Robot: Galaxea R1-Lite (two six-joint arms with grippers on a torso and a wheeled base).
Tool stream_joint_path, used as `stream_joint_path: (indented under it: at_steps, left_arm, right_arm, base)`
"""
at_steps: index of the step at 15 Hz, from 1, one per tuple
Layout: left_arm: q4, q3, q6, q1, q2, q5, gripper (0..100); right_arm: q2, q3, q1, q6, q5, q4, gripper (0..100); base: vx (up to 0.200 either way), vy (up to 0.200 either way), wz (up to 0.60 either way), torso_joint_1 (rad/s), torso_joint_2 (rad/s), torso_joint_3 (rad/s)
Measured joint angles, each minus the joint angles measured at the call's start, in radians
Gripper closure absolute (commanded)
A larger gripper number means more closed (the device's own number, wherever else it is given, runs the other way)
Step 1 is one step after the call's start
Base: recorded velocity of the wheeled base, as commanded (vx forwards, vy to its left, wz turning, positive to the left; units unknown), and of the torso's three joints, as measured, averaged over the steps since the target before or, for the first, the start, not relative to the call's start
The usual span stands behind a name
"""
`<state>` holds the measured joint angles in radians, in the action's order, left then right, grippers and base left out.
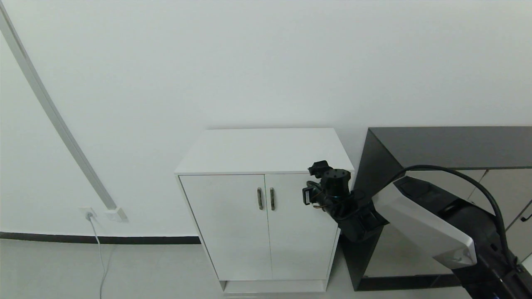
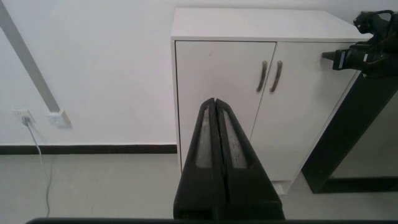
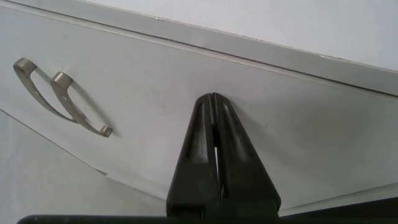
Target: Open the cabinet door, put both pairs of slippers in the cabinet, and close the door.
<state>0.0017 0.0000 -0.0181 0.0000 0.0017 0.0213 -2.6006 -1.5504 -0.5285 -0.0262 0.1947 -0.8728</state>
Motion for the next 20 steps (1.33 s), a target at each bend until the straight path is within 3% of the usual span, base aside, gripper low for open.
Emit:
stream_joint_path:
  at_steps: [13, 20]
  left_arm:
    - [0.0, 0.0, 0.0, 0.0, 0.0, 0.001, 100]
    - [0.0, 0.0, 0.001, 0.0, 0.0, -0.001, 100]
  right_arm:
    - [-0.013, -0.007, -0.001, 0.014, 0.006, -0.004, 100]
    - [0.127, 0.275, -0.014, 0.007, 0.04, -0.15, 100]
  base:
    - [0.0, 0.0, 0.0, 0.0, 0.0, 0.0]
    - [0.0, 0.0, 0.0, 0.0, 0.0, 0.0]
